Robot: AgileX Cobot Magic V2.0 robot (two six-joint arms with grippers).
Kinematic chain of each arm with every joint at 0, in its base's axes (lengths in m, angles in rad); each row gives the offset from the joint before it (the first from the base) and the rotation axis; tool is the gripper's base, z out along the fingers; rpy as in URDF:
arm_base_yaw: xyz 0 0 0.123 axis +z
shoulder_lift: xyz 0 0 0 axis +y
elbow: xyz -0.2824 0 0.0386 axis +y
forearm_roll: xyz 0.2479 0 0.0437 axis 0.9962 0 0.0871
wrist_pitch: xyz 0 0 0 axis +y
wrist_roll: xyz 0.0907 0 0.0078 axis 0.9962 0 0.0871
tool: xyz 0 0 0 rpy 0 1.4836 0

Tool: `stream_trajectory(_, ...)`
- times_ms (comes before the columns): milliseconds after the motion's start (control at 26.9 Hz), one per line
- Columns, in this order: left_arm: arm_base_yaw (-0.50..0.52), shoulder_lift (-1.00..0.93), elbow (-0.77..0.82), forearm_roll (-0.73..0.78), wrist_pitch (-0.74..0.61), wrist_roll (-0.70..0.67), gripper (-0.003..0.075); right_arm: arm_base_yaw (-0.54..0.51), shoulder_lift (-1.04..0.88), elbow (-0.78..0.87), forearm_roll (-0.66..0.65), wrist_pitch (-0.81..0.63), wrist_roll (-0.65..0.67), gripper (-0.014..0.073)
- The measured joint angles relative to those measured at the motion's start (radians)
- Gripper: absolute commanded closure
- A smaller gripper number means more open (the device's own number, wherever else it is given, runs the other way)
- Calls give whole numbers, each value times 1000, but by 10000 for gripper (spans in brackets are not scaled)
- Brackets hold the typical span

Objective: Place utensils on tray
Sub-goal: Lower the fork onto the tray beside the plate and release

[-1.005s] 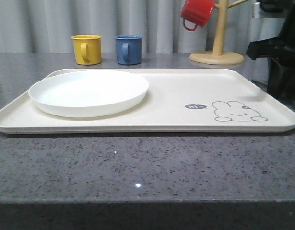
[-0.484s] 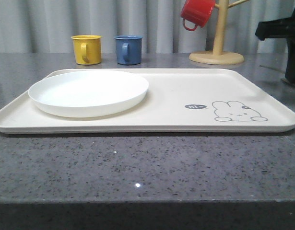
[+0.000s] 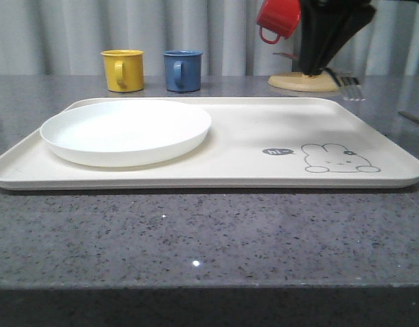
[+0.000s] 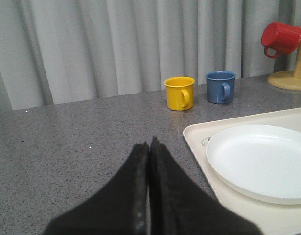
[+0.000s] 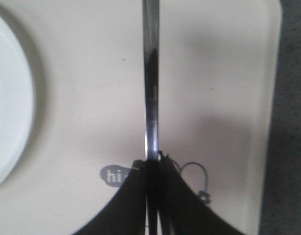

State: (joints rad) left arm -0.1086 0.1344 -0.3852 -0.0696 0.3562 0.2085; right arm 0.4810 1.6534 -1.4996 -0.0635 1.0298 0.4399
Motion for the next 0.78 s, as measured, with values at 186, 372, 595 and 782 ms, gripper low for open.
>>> stream_trajectory(186,0,0,0,0,0,0,738,52,98,-65,0,0,90,615)
stream_trajectory(372,0,0,0,0,0,0,738,60,168,-74,0,-10,173,550)
stream_trajectory(595,0,0,0,0,0,0,738,60,218,-74,15,-18,208,375)
stream_trajectory(782,0,0,0,0,0,0,738,60,218,-74,23,-22,210,225)
